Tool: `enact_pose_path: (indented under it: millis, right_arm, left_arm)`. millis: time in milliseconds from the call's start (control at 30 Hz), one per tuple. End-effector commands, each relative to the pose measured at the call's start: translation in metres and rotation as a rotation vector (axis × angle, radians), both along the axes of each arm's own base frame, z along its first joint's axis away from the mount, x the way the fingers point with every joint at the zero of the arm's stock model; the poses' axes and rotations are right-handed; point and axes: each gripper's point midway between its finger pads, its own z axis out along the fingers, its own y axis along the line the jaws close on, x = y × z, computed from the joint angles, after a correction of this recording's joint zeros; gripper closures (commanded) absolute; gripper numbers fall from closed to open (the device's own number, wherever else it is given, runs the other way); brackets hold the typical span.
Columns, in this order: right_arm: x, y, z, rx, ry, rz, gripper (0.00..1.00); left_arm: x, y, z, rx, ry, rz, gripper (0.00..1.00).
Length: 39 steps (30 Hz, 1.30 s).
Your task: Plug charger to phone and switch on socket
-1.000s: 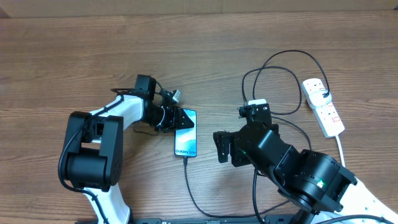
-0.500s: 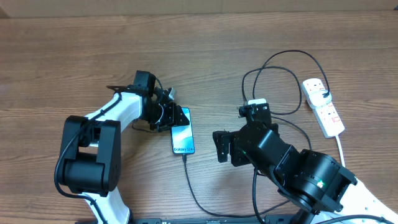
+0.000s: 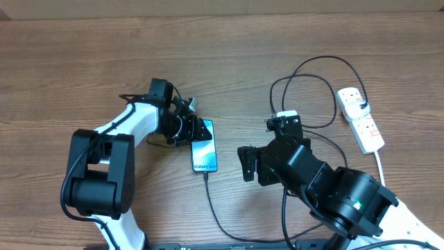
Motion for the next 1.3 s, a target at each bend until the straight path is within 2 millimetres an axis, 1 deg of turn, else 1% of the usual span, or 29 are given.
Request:
enact_pose_path:
  millis: [0,67,233,933,1167,1267]
  right_arm:
    - [0.001,-0.004,0.001,0.000,-0.008,-0.018,0.00]
    - [0.001,-0.004,0.001,0.000,-0.008,-0.018,0.00]
    - [0.002,-0.003,0.001,0.003,-0.010,-0.018,0.00]
    - [0.002,-0.002,0.002,0.007,-0.014,-0.017,0.00]
    - [0.002,-0.002,0.002,0.007,-0.014,-0.017,0.00]
    - [0.003,-0.002,0.003,0.010,-0.015,-0.017,0.00]
  left_arm:
    - [-0.023,0.036,-0.052,0.249,0.086,0.008,0.45]
    - [-0.022,0.037,-0.052,0.256,0.085,0.010,0.46]
    - [-0.021,0.051,-0.058,0.346,0.114,0.086,0.46]
    - [-0.021,0.056,-0.060,0.378,0.131,0.126,0.47]
    - [-0.024,0.064,-0.062,0.427,0.138,0.133,0.47]
    - [-0.024,0.065,-0.062,0.431,0.138,0.133,0.47]
